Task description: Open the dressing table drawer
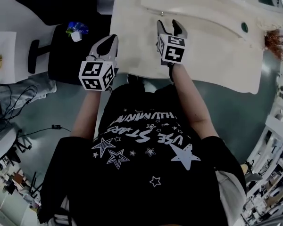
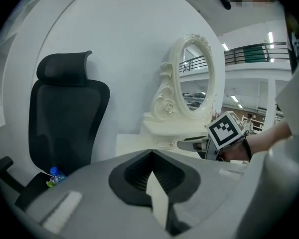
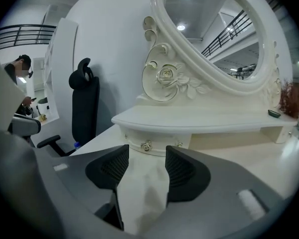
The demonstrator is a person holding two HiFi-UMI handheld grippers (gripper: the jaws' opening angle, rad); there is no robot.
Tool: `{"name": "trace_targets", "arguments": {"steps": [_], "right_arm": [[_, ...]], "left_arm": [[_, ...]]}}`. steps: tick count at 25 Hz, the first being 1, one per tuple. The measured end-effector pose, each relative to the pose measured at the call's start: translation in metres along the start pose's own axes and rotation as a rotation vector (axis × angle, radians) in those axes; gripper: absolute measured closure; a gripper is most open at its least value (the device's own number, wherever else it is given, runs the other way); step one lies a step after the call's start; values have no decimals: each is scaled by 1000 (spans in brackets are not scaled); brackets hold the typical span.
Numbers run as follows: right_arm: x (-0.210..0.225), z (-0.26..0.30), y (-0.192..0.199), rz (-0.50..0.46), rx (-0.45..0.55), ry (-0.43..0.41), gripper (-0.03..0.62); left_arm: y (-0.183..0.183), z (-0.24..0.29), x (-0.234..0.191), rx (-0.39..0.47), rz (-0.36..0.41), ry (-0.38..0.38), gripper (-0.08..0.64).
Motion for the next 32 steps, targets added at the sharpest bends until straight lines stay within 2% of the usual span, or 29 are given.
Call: {"name": "trace_targets", "arguments": {"steps": [4, 10, 21, 32], "right_arm": [[-1, 17, 1, 12, -25, 39, 348], [-3, 36, 0, 8, -52, 74, 378], [-5, 52, -1, -5, -77, 142, 468], [-8, 43, 0, -7, -112, 129, 469]], "left_arm": [[-3, 13, -9, -8, 1, 32, 558], [0, 24, -21, -31, -41, 60, 558], [2, 35, -34, -54, -4, 79, 558], [3, 34, -25, -53, 7, 93, 558]]}}
Point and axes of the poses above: the fingertips, and each gripper's own axes: z forward along the fingers, x to its right, y out of its underside, the point moved 7 cm from there along -z, backward along the fingers, and after that the axes turned 8 degrees about -y, right-handed, at the moved point
